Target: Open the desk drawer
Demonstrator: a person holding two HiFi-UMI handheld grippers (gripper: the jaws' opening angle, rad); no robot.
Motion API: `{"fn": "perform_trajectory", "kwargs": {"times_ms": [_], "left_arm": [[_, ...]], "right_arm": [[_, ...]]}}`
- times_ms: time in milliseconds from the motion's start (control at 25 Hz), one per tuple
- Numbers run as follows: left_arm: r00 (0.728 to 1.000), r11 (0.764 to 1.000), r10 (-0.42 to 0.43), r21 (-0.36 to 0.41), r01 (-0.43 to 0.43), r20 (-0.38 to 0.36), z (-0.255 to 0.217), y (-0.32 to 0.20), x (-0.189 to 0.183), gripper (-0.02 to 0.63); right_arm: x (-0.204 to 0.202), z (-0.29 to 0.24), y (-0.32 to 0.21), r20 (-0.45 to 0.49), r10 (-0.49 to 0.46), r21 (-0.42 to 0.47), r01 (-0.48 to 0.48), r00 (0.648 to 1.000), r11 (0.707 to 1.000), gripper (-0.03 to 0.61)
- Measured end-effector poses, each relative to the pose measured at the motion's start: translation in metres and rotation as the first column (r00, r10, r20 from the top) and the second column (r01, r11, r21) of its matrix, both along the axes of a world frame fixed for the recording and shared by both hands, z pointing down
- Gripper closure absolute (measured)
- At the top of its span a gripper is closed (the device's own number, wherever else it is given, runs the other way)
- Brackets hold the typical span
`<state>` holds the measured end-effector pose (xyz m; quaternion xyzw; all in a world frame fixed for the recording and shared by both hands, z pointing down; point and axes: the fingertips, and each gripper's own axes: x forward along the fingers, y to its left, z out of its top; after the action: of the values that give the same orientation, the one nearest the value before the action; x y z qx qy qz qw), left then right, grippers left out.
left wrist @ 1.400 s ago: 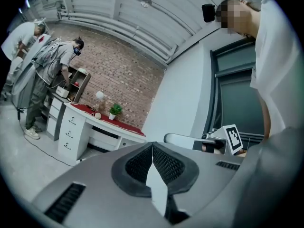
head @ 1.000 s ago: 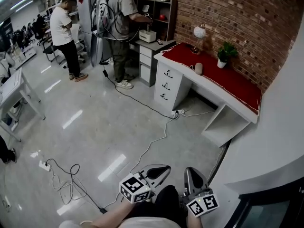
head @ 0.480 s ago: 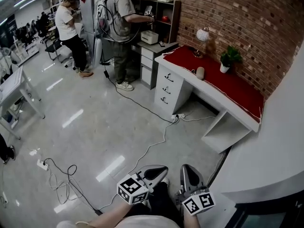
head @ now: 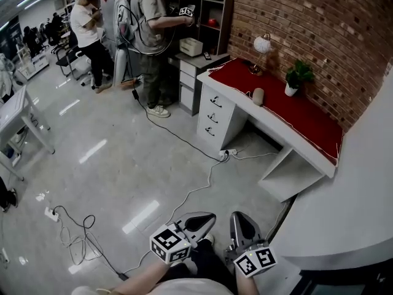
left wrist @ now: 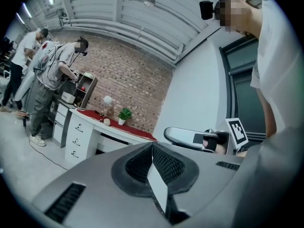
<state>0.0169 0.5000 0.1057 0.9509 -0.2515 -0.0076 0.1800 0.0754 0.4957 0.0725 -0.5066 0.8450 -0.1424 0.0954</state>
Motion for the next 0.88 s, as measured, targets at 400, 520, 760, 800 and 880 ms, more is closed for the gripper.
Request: {"fn": "perform_trajectory", "kwargs": {"times_ms": [400, 520, 760, 800, 880], "left_arm": [[0.999, 0.999, -0.032, -0.017, 0.032, 0.012, 0.002, -0.050, 0.010, 0.603], [0.999, 0.999, -0.050, -0.021, 0.051, 0.009, 0.003, -0.063, 0.013, 0.603], [0.995, 0.995, -0.097, -0.028, 0.097, -0.002, 0.004, -0.089, 0.018, 0.603], [0.995, 0.995, -0.101, -0.028, 0.101, -0.003, 0.003, -0.093, 0.020, 0.603], [0.994, 0.994, -0.105, -0.024, 0.105, 0.000, 0.002, -0.099, 0.024, 0.603]], "right_arm": [[0.013, 0.001, -0.050, 0.003, 0.001, -0.022, -0.001, 1.000, 1.000, 0.559], [0.013, 0.001, -0.064, 0.000, -0.022, -0.024, 0.022, 1.000, 0.999, 0.560], [0.017, -0.005, -0.093, 0.011, -0.067, -0.009, 0.067, 0.998, 0.998, 0.558], [0.020, -0.005, -0.096, 0.013, -0.067, -0.009, 0.067, 0.998, 0.998, 0.560], [0.023, -0.006, -0.102, 0.014, -0.071, -0.011, 0.071, 0.997, 0.997, 0.560]]}}
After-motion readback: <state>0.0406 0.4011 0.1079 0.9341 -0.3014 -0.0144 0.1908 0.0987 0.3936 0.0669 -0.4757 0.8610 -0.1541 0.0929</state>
